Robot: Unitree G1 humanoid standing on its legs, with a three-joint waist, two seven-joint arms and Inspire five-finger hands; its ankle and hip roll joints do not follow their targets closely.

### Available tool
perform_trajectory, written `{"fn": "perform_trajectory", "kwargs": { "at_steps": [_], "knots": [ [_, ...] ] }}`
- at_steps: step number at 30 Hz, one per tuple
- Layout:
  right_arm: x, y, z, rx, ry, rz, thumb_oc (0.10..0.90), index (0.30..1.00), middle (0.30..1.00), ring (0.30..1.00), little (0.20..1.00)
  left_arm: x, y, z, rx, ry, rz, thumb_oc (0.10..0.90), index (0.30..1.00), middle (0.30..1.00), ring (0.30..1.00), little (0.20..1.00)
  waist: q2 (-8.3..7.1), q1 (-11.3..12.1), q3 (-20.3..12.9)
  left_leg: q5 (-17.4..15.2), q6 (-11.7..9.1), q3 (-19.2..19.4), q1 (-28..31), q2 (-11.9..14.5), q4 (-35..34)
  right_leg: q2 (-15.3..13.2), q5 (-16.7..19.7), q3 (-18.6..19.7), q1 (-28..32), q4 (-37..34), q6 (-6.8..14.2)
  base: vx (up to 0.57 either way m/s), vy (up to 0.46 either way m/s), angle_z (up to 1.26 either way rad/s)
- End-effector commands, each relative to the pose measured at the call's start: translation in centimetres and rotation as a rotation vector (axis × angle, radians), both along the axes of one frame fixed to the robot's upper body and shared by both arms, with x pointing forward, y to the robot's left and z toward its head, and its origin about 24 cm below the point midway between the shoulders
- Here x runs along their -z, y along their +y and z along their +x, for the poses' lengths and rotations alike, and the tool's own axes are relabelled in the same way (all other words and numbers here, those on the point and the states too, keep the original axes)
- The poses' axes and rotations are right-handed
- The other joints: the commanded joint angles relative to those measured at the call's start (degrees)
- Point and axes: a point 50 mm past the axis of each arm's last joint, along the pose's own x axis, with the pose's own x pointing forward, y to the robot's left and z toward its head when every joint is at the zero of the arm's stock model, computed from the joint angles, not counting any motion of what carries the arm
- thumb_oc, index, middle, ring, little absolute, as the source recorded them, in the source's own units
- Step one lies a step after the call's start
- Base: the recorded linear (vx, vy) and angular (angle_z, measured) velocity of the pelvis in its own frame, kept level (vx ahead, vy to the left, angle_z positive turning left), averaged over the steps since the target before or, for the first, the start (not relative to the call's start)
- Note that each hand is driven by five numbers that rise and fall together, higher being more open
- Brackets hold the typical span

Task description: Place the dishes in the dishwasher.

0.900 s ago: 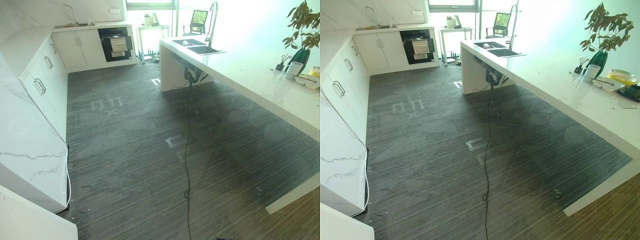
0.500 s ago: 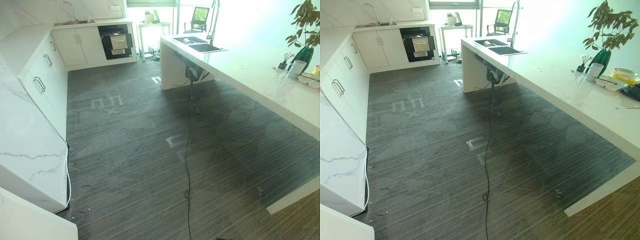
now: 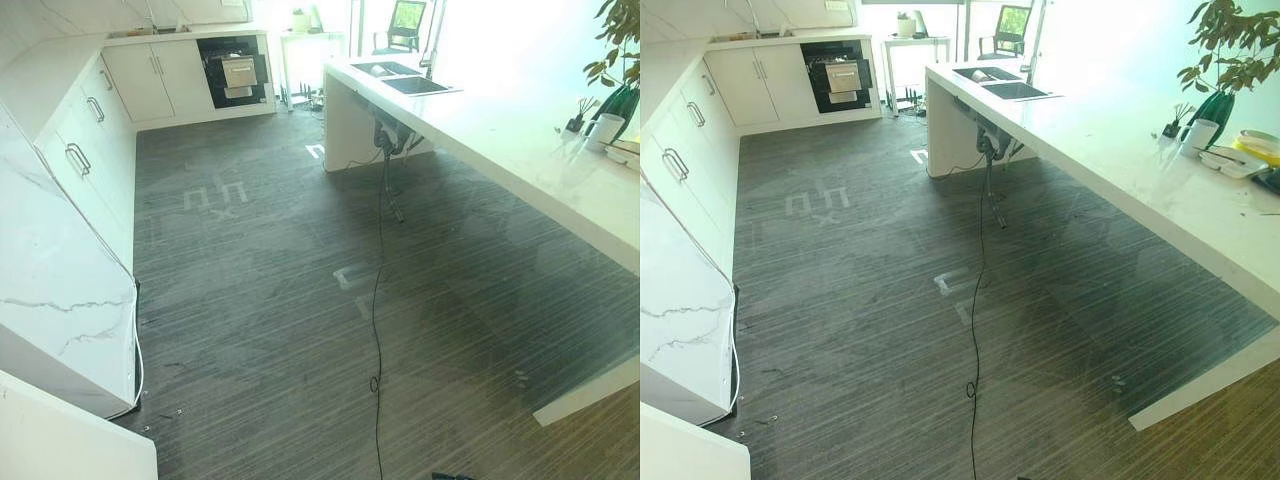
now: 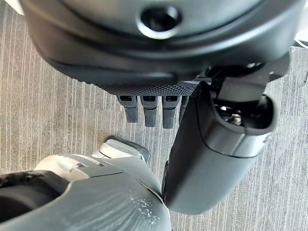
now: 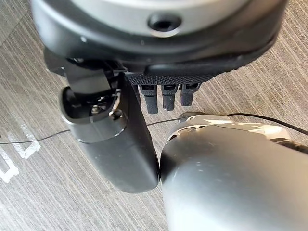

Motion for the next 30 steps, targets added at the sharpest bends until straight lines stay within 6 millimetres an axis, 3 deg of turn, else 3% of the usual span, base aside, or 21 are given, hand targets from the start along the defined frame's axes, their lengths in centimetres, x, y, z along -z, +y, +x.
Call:
{"fn": "perform_trajectory", "kwargs": {
  "at_steps": [1, 3, 5, 6, 10, 12, 13, 15, 17, 18, 19, 21, 22, 24, 26, 29, 30],
  "knots": [
    [0.3, 0.5, -1.4, 0.000, 0.020, 0.040, 0.800, 0.900, 0.900, 0.900, 0.900, 0.2, -0.9, -0.2, -0.021, -0.004, -0.024, 0.800, 0.900, 0.900, 0.900, 0.900, 1.38, 0.5, -0.7, -7.5, -5.2, 1.1, 3.6, 4.1, 0.4, -1.7, 0.1, -0.2, 0.4, -0.8, 5.3, 0.02, -0.046, 0.01],
    [0.2, 0.5, -1.0, 0.003, -0.012, 0.043, 0.800, 0.900, 0.900, 0.900, 0.900, 0.2, -0.7, 0.3, -0.046, -0.040, -0.011, 0.800, 0.900, 0.900, 0.900, 0.900, 1.48, 0.5, -0.6, -7.4, -5.3, 1.0, 3.6, 4.2, 0.4, -1.7, 0.1, -0.2, 0.4, -0.8, 5.3, 0.03, -0.091, 0.01],
    [-0.4, 0.2, 1.2, 0.020, -0.141, 0.050, 0.800, 0.900, 0.900, 0.900, 0.900, -0.4, -0.2, 2.5, -0.173, -0.207, -0.033, 0.800, 0.900, 0.900, 0.900, 0.900, 1.67, 0.4, -0.2, -7.2, -5.5, 1.0, 3.8, 4.4, 0.4, -1.4, -0.1, -0.1, 0.6, -0.8, 4.9, 0.05, -0.151, 0.01],
    [-0.9, 0.2, 2.9, 0.021, -0.228, 0.056, 0.800, 0.900, 0.900, 0.900, 0.900, -0.9, -0.2, 4.2, -0.183, -0.316, -0.028, 0.800, 0.900, 0.900, 0.900, 0.900, 1.79, 0.4, 0.2, -7.0, -5.6, 0.8, 3.8, 4.4, 0.4, -1.1, -0.1, 0.1, 0.5, -0.8, 4.7, 0.02, -0.142, 0.00],
    [-2.1, 0.5, 5.3, -0.029, -0.386, 0.058, 0.800, 0.900, 0.900, 0.900, 0.900, -2.0, 0.2, 6.5, -0.132, -0.461, 0.020, 0.800, 0.900, 0.900, 0.900, 0.900, 1.60, 0.8, 1.3, -5.6, -6.1, 0.3, 4.4, 4.3, 0.4, -0.5, -0.1, 0.9, 0.3, -0.8, 3.9, 0.03, -0.139, -0.01],
    [-3.4, 0.5, 7.3, -0.078, -0.491, 0.050, 0.800, 0.900, 0.900, 0.900, 0.900, -3.0, 0.4, 8.3, -0.201, -0.560, 0.002, 0.800, 0.900, 0.900, 0.900, 0.900, 0.14, 1.5, 3.6, -0.1, -7.3, 1.1, 4.7, 3.1, 0.4, -1.1, 0.1, 2.1, 0.7, -0.8, 3.1, 0.03, -0.205, -0.12],
    [-4.8, 0.7, 9.1, -0.119, -0.586, 0.038, 0.800, 0.900, 0.900, 0.900, 0.900, -4.3, 0.4, 10.1, -0.153, -0.668, 0.019, 0.800, 0.900, 0.900, 0.900, 0.900, -1.61, 1.8, 6.0, 6.2, -8.2, 1.7, 1.2, 3.1, 6.9, -2.0, 0.1, 2.7, 0.9, -0.8, 1.8, -0.01, -0.186, -0.29],
    [-6.0, 0.7, 10.3, -0.157, -0.659, 0.024, 0.800, 0.900, 0.900, 0.900, 0.900, -5.3, 0.2, 11.3, -0.128, -0.745, 0.020, 0.800, 0.900, 0.900, 0.900, 0.900, -1.50, 1.7, 7.4, 6.9, -7.9, 0.8, -3.4, 3.6, 14.1, -1.7, 0.5, 2.7, 0.7, -0.8, 1.0, -0.01, -0.120, -0.01],
    [-7.2, 0.9, 11.1, -0.164, -0.726, 0.020, 0.800, 0.900, 0.900, 0.900, 0.900, -6.3, 0.0, 12.2, -0.113, -0.812, 0.022, 0.800, 0.900, 0.900, 0.900, 0.900, -1.09, 1.4, 8.6, 8.7, -8.4, 2.7, -4.8, 5.2, 11.3, -1.0, 0.1, 2.5, 1.5, -0.8, 1.0, 0.08, -0.009, 0.17],
    [-7.9, 1.0, 11.5, -0.164, -0.765, 0.015, 0.800, 0.900, 0.900, 0.900, 0.900, -6.7, 0.0, 12.2, -0.094, -0.845, 0.042, 0.800, 0.900, 0.900, 0.900, 0.900, -0.58, 1.4, 8.7, 9.7, -8.8, 4.5, -4.2, 6.3, 4.6, -0.6, -0.5, 2.2, 2.0, -0.8, 1.4, 0.32, 0.200, 0.05],
    [-9.2, 1.0, 11.6, -0.170, -0.844, 0.031, 0.800, 0.900, 0.900, 0.900, 0.900, -7.9, 0.3, 12.1, -0.091, -0.920, 0.054, 0.800, 0.900, 0.900, 0.900, 0.900, 2.06, 1.0, 8.7, 7.3, -9.7, 5.5, -7.9, 9.6, 0.4, 1.5, -2.5, 0.8, 4.0, -0.8, 2.2, 0.35, 0.232, 0.17],
    [-10.1, 0.7, 10.6, -0.200, -0.908, 0.034, 0.800, 0.900, 0.900, 0.900, 0.900, -8.6, 0.7, 11.2, -0.118, -0.978, 0.048, 0.800, 0.900, 0.900, 0.900, 0.900, 3.33, 1.3, 8.2, 8.8, -11.0, 2.7, -11.6, 11.3, 0.4, 3.2, -4.5, 0.6, 6.0, -0.8, 2.1, 0.43, 0.256, 0.22],
    [-10.6, 0.5, 10.5, -0.214, -0.939, 0.033, 0.800, 0.900, 0.900, 0.900, 0.900, -9.1, 0.9, 11.1, -0.129, -1.014, 0.052, 0.800, 0.900, 0.900, 0.900, 0.900, 3.38, 1.6, 8.1, 9.8, -11.3, 2.3, -11.9, 11.3, 0.4, 3.6, -5.5, 0.8, 7.2, -0.8, 1.7, 0.47, 0.275, -0.06],
    [-11.2, 0.4, 10.8, -0.220, -0.968, 0.036, 0.800, 0.900, 0.900, 0.900, 0.900, -9.7, 1.2, 11.3, -0.125, -1.048, 0.063, 0.800, 0.900, 0.900, 0.900, 0.900, 2.97, 1.7, 7.6, 7.1, -10.7, 3.0, -11.3, 10.9, 0.4, 2.8, -5.7, 0.6, 7.7, -0.8, 2.2, 0.32, 0.222, -0.34],
    [-12.1, 0.4, 11.3, -0.220, -1.008, 0.045, 0.800, 0.900, 0.900, 0.900, 0.900, -10.9, 1.9, 12.1, -0.090, -1.088, 0.108, 0.800, 0.900, 0.900, 0.900, 0.900, 2.44, 1.6, 6.8, 4.6, -9.3, 4.5, -9.8, 10.0, 0.4, 1.3, -5.6, 0.9, 9.4, -0.8, 3.3, 0.41, 0.276, -0.36],
    [-12.9, 1.1, 12.0, -0.193, -1.048, 0.062, 0.800, 0.900, 0.900, 0.900, 0.900, -12.4, 2.5, 13.5, 0.008, -1.129, 0.166, 0.800, 0.900, 0.900, 0.900, 0.900, 1.80, 2.2, 5.2, 2.8, -7.3, 3.5, -8.7, 7.6, 0.4, -0.2, -5.2, 1.1, 12.4, -0.8, 5.3, 0.39, 0.250, -0.04],
    [-13.3, 1.7, 12.5, -0.177, -1.072, 0.076, 0.800, 0.900, 0.900, 0.900, 0.900, -13.2, 2.4, 14.4, 0.063, -1.150, 0.182, 0.800, 0.900, 0.900, 0.900, 0.900, 1.53, 2.2, 4.6, 1.6, -5.8, 2.4, -7.7, 6.1, 0.4, -1.1, -0.4, 0.5, 13.5, -0.8, 7.2, 0.35, 0.242, 0.09]
  ]
}}
